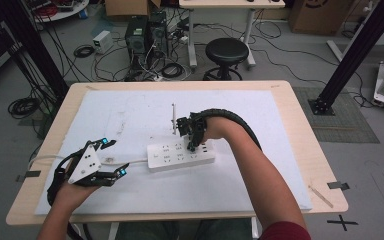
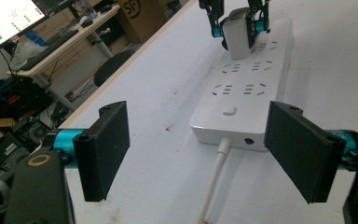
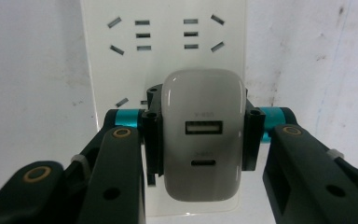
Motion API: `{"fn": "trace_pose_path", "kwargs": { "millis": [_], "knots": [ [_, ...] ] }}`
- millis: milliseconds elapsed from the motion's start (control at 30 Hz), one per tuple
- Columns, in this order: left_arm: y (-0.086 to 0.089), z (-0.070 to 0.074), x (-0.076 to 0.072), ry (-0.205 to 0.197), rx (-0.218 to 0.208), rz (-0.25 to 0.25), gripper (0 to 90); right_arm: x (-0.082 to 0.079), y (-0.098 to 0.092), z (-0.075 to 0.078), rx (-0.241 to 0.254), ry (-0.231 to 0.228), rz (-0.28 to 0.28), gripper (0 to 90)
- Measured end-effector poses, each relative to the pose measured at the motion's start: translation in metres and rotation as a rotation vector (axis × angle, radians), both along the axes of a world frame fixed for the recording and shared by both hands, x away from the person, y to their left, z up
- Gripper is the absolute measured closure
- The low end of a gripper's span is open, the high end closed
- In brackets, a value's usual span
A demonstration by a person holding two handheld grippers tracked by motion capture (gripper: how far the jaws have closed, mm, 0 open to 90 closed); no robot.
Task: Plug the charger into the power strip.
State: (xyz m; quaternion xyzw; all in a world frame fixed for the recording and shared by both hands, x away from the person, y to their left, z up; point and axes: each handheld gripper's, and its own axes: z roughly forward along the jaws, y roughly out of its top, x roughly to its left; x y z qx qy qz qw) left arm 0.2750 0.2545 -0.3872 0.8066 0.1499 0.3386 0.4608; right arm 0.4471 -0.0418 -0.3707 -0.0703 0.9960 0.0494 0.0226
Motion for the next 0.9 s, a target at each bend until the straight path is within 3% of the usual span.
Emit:
{"fn": "trace_pose_path", "kwargs": {
  "millis": [67, 133, 367, 400, 433, 467, 500, 667, 900],
  "knots": [
    [-0.001, -0.001, 0.001, 0.004, 0.000, -0.002, 22.4, 0.003, -0.002, -0.002, 0.022, 0.008, 0.004, 63.6],
    [-0.002, -0.002, 0.002, 0.005, 0.004, -0.005, 22.4, 0.001, 0.000, -0.003, -0.001, -0.001, -0.004, 63.6],
    [-0.005, 0.003, 0.006, 0.009, 0.011, -0.014, 22.4, 0.003, -0.002, -0.006, 0.036, 0.005, 0.005, 62.4],
    [-0.005, 0.004, 0.007, 0.010, 0.014, -0.013, 22.4, 0.003, -0.002, -0.007, 0.032, 0.001, 0.010, 59.8],
    [-0.005, 0.005, 0.007, 0.009, 0.021, -0.016, 22.4, 0.004, -0.003, -0.006, 0.021, -0.007, -0.036, 45.6],
    [-0.005, 0.005, 0.007, 0.008, 0.019, -0.013, 22.4, 0.006, -0.005, -0.005, 0.024, 0.005, -0.094, 42.5],
    [-0.005, 0.006, 0.007, 0.009, 0.017, -0.011, 22.3, 0.007, -0.007, -0.002, 0.049, 0.018, -0.128, 40.4],
    [-0.006, 0.010, 0.006, 0.005, 0.021, -0.021, 22.3, 0.001, -0.025, 0.017, 0.204, 0.028, -0.183, 36.4],
    [-0.004, 0.018, 0.008, 0.004, 0.018, -0.034, 22.4, -0.023, -0.056, 0.032, 0.444, 0.016, -0.262, 30.3]
  ]
}}
